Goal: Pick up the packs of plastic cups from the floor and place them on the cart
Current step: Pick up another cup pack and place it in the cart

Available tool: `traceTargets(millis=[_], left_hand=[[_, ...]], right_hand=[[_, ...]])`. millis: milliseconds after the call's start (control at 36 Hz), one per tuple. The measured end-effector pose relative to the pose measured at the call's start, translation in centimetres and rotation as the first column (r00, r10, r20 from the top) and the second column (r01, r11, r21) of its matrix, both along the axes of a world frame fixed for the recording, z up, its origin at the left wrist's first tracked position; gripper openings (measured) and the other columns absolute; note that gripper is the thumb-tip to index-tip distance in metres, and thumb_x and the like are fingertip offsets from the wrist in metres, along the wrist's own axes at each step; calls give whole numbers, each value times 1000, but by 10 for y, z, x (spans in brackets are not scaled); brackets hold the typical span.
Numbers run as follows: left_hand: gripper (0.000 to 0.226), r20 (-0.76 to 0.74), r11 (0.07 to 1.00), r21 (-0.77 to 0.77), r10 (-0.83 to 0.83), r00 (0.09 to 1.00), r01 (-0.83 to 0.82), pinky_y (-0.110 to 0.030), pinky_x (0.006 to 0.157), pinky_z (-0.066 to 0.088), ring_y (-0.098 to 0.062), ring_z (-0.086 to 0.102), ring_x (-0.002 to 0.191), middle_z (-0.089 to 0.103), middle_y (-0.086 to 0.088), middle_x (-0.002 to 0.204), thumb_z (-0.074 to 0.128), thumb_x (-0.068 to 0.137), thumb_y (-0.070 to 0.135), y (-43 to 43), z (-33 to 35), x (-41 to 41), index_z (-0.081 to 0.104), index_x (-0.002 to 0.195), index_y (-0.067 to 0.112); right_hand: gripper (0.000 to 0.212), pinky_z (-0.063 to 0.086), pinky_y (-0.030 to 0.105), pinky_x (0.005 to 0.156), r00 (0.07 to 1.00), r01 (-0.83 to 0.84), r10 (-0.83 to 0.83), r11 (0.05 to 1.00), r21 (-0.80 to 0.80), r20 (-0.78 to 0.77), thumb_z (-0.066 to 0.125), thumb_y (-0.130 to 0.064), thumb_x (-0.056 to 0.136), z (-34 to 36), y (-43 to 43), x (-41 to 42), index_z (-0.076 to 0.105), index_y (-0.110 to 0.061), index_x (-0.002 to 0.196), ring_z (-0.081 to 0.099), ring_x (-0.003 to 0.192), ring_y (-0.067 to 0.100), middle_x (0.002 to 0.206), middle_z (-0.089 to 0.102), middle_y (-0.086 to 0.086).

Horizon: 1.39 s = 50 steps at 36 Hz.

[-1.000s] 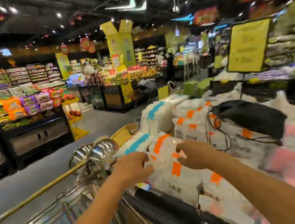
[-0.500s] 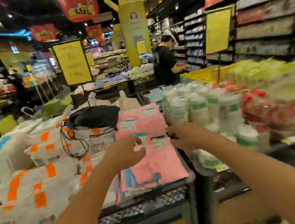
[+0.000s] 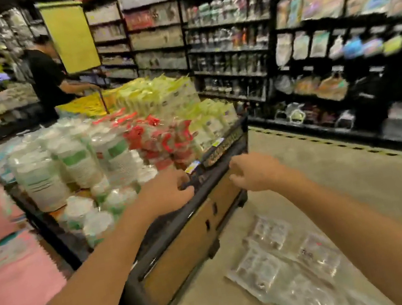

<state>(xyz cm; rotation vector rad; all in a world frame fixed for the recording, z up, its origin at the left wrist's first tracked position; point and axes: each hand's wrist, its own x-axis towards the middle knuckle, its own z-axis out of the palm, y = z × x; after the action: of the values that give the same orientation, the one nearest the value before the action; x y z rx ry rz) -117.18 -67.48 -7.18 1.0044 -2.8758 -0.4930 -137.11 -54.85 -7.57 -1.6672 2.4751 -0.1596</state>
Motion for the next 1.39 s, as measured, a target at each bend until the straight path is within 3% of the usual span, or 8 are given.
traceTargets(millis=[194,361,472,667,806,944,1139,1389], left_hand=[[38,44,978,37,-208,977,206,-35,81,51,-18,60,96,63,2,117,50,96,44,-15,-27,-84,56,127,22],[44,40,943,146,-307,951,298,-35,88,51,-18,59,106,59,2,127,52,95,46,-45,-52,-125,52,134,25],[41,50,916,172,-376,925,363,-37,83,54,-16,62,96,62,2,118,52,96,44,-78,-67,-142,54,131,23],[47,86,877,214,-456,886,431,-35,90,50,-19,58,111,59,2,126,52,94,47,-116,-100,-182,50,137,26],[48,118,843,244,-516,848,479,-38,92,51,-22,59,112,59,-1,129,52,93,46,-132,-123,-228,51,136,23],[49,120,820,288,-543,831,494,-37,84,52,-22,61,97,62,1,111,52,90,43,-140,-160,-283,51,135,22],[52,118,829,349,-501,857,437,-35,88,50,-23,59,110,58,-6,131,54,93,42,-160,-246,-365,46,141,24],[62,114,817,517,-360,926,254,-32,103,41,-18,46,130,45,2,145,57,96,38,-199,-440,-439,30,152,28]], right_hand=[[38,51,39,92,974,209,-208,978,5,94,52,-36,99,-28,32,-52,55,-16,131,59,109,24,125,61,2],[44,48,35,87,917,383,-385,923,45,102,49,-39,100,-54,25,-65,48,-20,140,56,119,23,135,57,2],[48,50,37,89,869,478,-480,877,45,118,50,-41,99,-68,2,-69,46,-21,143,58,117,24,134,58,4],[49,49,35,80,777,611,-612,790,57,148,50,-42,98,-99,-15,-82,44,-23,143,61,107,26,124,64,6],[50,43,32,83,738,652,-655,754,78,165,51,-37,100,-121,-25,-110,44,-18,145,57,117,28,128,64,9],[51,39,33,83,684,695,-699,711,106,207,51,-38,99,-159,-33,-155,42,-20,146,54,122,30,132,60,10],[49,51,43,90,610,723,-727,673,153,316,50,-39,97,-256,-54,-239,44,-19,141,62,110,31,114,68,9],[55,49,45,97,359,827,-738,535,171,571,50,-45,98,-460,-85,-299,38,-27,148,55,123,25,136,59,5]])
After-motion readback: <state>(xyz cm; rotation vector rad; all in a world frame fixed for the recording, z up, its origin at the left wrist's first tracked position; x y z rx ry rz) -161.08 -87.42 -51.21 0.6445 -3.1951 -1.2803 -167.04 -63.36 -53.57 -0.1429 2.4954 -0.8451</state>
